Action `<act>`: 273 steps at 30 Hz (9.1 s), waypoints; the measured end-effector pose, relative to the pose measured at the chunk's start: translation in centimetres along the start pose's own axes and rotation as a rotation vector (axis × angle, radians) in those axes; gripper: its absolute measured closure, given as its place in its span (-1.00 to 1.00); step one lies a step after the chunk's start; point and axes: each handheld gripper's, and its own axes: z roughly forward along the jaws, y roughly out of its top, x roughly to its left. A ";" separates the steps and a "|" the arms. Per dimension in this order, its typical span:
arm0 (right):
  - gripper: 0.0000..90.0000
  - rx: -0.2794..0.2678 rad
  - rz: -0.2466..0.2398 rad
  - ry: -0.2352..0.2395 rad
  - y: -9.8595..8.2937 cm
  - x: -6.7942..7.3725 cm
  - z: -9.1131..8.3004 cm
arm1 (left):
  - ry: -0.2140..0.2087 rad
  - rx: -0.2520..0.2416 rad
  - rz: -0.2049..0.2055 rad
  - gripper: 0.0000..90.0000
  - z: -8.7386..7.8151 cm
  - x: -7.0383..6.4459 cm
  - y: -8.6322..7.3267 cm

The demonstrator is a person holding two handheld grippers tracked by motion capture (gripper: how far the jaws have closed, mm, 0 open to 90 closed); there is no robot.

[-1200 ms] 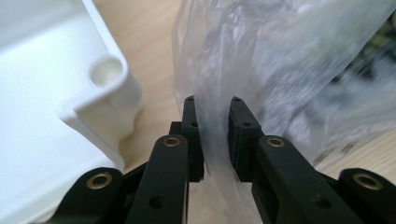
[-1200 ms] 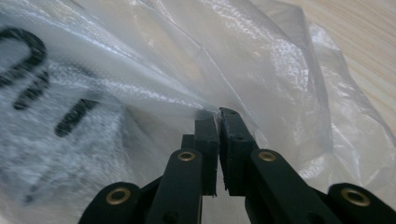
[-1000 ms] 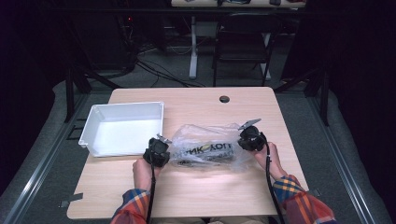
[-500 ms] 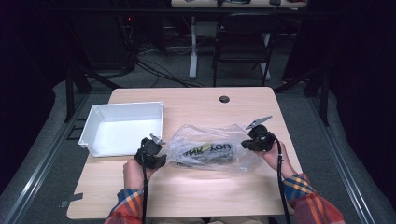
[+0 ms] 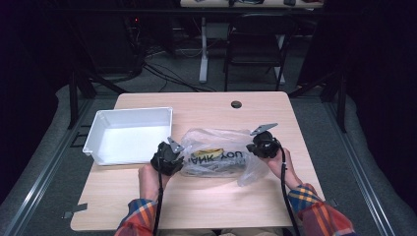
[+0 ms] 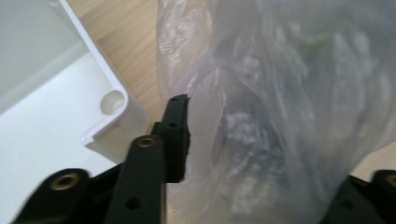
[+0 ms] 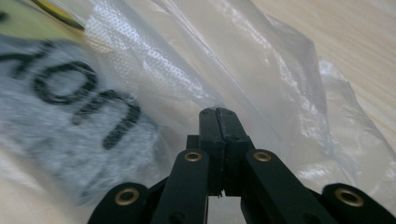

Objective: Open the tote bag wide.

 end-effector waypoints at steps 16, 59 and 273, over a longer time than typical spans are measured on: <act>0.23 -0.057 -0.046 0.016 0.0 0.7 -4.0 | -0.070 0.080 -0.079 0.78 2.3 1.5 -1.5; 1.00 0.147 -0.200 0.288 -5.0 6.6 -4.6 | -0.148 0.016 -0.153 0.67 1.3 2.4 -1.8; 0.78 0.113 -0.065 0.046 -0.3 0.8 -2.7 | -0.131 0.071 0.022 0.88 2.6 -0.4 1.6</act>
